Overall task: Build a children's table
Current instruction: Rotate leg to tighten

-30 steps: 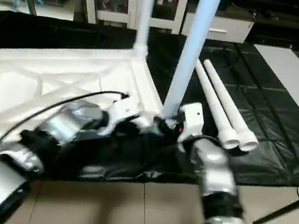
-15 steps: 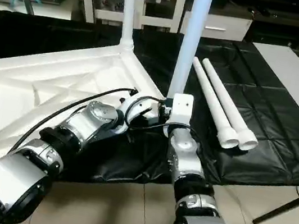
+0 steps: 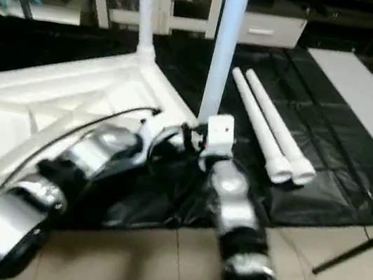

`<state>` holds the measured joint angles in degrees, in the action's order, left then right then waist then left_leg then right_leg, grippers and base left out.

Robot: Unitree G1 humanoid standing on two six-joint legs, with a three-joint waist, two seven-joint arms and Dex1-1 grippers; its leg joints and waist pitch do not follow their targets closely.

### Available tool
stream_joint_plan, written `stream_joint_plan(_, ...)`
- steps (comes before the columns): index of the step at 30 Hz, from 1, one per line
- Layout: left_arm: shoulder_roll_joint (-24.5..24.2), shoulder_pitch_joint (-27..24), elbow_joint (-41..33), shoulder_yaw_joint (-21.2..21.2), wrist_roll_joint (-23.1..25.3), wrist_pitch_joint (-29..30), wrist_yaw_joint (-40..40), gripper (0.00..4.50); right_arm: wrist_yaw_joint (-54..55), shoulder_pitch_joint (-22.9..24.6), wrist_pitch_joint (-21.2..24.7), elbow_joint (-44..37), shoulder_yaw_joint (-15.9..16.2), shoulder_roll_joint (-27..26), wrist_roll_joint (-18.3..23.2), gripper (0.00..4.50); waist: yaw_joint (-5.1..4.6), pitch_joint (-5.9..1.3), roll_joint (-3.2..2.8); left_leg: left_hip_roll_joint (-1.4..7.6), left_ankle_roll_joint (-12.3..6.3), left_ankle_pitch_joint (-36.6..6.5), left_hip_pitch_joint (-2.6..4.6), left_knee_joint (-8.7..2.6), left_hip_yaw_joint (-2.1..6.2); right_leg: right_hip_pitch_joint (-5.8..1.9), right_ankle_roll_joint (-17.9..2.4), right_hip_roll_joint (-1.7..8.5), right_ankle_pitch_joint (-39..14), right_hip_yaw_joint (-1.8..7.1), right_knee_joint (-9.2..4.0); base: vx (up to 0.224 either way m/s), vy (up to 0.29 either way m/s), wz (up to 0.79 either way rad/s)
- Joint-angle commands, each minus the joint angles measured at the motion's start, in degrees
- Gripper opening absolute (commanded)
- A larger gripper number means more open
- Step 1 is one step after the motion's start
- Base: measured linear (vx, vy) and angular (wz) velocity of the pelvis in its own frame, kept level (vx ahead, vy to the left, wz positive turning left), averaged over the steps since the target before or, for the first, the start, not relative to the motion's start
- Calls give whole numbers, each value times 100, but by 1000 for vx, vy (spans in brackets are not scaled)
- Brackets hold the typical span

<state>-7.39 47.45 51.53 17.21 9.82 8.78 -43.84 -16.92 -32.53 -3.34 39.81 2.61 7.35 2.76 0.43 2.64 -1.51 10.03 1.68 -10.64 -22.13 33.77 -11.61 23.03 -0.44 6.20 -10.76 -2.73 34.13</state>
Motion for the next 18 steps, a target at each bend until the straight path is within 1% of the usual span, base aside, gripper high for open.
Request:
stream_joint_plan(1,-79,-341,75,403,111,-50,-674,0,-490,71,342,-320,19,219,88,446,47,-370,45,287,-756,-905,122,-365,104,-254,-1563,233,-299,169,-359,0,0,0)
stream_joint_plan(2,-179,-400,-48,510,122,-95,-958,0,-810,93,515,-429,44,438,118,446,76,-364,45,292,-713,-992,116,-383,119,-270,-1549,229,-392,161,-354,0,0,0)
stream_joint_plan(3,-239,-434,-121,574,128,-138,-1128,0,-999,103,620,-489,65,563,136,446,93,-362,43,302,-657,-1072,131,-387,113,-254,-1526,224,-451,167,-359,0,0,0)
stream_joint_plan(4,-245,-437,-129,581,129,-142,-1148,0,-1021,104,632,-496,67,578,138,446,100,-362,41,309,-629,-1057,128,-394,127,-266,-1523,228,-442,166,-350,0,0,0)
stream_joint_plan(5,-368,-518,-311,700,107,-123,-1494,0,-1314,114,815,-603,79,738,234,446,125,-363,-2,313,-576,-1041,154,-395,117,-241,-1532,226,-396,174,-349,0,0,0)
stream_joint_plan(6,-534,-637,-588,854,61,-51,-1929,0,-1776,147,975,-767,131,947,369,446,134,-367,15,313,-565,-1039,154,-397,122,-252,-1541,222,-366,169,-346,0,0,0)
stream_joint_plan(7,-534,-637,-588,854,61,-51,-1929,0,-1776,147,975,-767,131,947,369,446,163,-367,22,321,-580,-1025,142,-395,123,-276,-1573,227,-253,171,-322,0,0,0)
stream_joint_plan(8,-631,-706,-747,939,34,-29,-2160,0,-2056,162,1060,-857,159,1060,462,446,149,-361,23,319,-585,-1023,135,-394,111,-259,-1580,219,-202,177,-321,0,0,0)
stream_joint_plan(9,-753,-785,-934,1049,11,-25,-2443,0,-2484,181,1147,-971,206,1218,597,446,165,-366,24,328,-582,-1068,140,-397,118,-279,-1581,225,-212,167,-317,0,0,0)
stream_joint_plan(11,-804,-822,-1026,1085,8,-28,-2543,0,-2675,204,1205,-1059,234,1291,659,446,172,-356,8,333,-555,-1085,142,-401,113,-265,-1585,226,-258,172,-320,0,0,0)
stream_joint_plan(12,-867,-861,-1117,1126,53,28,-2711,0,-3398,245,1471,-1269,319,1488,959,446,179,-353,7,322,-494,-1128,150,-406,108,-269,-1586,206,-304,164,-323,0,0,0)
stream_joint_plan(13,-867,-861,-1117,1126,53,28,-2711,0,-3398,245,1471,-1269,319,1488,959,446,179,-353,7,322,-494,-1128,150,-406,108,-269,-1586,206,-304,164,-323,0,0,0)
stream_joint_plan(14,-872,-862,-1111,1136,76,50,-2747,0,-3673,230,1544,-1270,372,1573,1008,446,206,-345,-30,333,-447,-1197,163,-412,105,-258,-1587,211,-395,167,-324,0,0,0)
stream_joint_plan(16,-822,-801,-978,1121,162,-1,-2668,0,-4154,163,1634,-1193,483,1715,970,446,229,-349,-8,334,-372,-1299,176,-415,103,-254,-1583,217,-487,167,-338,0,0,0)
stream_joint_plan(18,-826,-785,-988,1126,174,1,-2630,0,-4325,127,1681,-1171,547,1779,939,446,252,-352,27,333,-330,-1313,170,-414,102,-258,-1566,235,-549,176,-344,0,0,0)
